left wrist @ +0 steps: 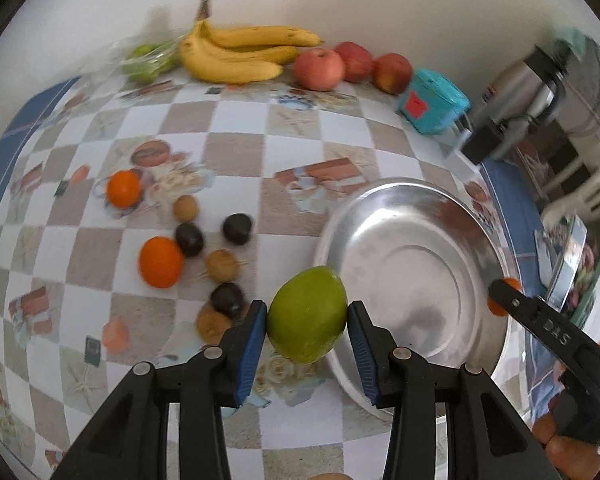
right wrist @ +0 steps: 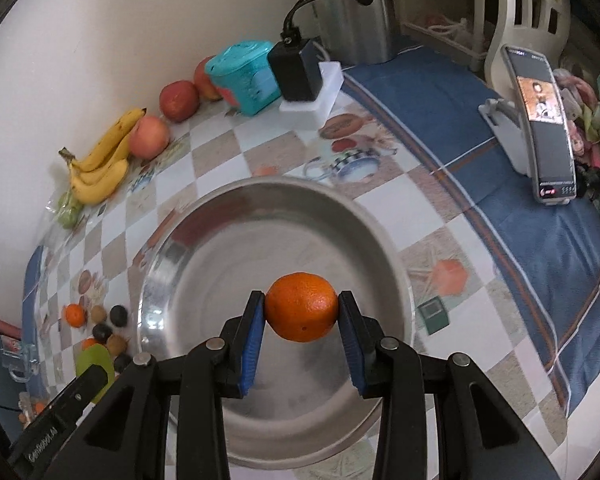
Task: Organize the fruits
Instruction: 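Carry both fruits over the steel bowl and open the right gripper to drop the tangerine, then open the left gripper to drop the green fruit into the steel bowl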
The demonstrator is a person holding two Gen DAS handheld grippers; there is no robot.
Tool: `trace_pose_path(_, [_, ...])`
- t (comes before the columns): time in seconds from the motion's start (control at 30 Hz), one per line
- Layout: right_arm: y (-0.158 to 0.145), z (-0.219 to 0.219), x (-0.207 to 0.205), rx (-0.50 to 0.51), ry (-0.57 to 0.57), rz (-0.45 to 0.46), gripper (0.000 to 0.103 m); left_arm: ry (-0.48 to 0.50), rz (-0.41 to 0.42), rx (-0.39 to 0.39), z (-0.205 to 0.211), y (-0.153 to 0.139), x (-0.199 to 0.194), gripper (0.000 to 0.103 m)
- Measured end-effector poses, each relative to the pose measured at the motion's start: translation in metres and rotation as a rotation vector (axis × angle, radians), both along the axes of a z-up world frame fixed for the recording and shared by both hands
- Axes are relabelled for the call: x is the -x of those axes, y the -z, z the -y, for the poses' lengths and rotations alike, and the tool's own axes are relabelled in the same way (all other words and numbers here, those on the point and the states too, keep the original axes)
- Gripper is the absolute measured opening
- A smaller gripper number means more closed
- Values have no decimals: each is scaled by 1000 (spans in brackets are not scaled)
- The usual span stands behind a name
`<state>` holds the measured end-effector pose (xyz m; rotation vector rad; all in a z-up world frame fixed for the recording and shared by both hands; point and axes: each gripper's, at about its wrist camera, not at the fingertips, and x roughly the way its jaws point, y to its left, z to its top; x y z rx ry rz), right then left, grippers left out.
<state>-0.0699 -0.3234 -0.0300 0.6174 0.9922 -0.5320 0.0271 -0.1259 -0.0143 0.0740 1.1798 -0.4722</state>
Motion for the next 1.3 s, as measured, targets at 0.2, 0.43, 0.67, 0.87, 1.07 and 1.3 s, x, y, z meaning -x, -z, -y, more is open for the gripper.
trace_pose_path(0.2, [11,-1,-9,10,-24,-8,38,68,48,-20,28,6,3,44])
trace_pose_path(0.43, [18,-1,-15,15,-35,-18,38,129,68,-4,57,13,4,44])
trace_pose_path(0.67, [22,-2,-17,15,-46,-35,39,159,65,-38,65,24,10,44])
trace_pose_path(0.87, [28,-2,-15,-4,-38,-57,39,174,65,-50,66,28,15,45])
trace_pose_path(1.07, [23,-2,-15,7,-38,-45,52,185,80,-38,65,18,17,45])
trace_pose_path(1.3, [2,-7,-14,51,-54,6,59,134,85,-32,53,4,8,53])
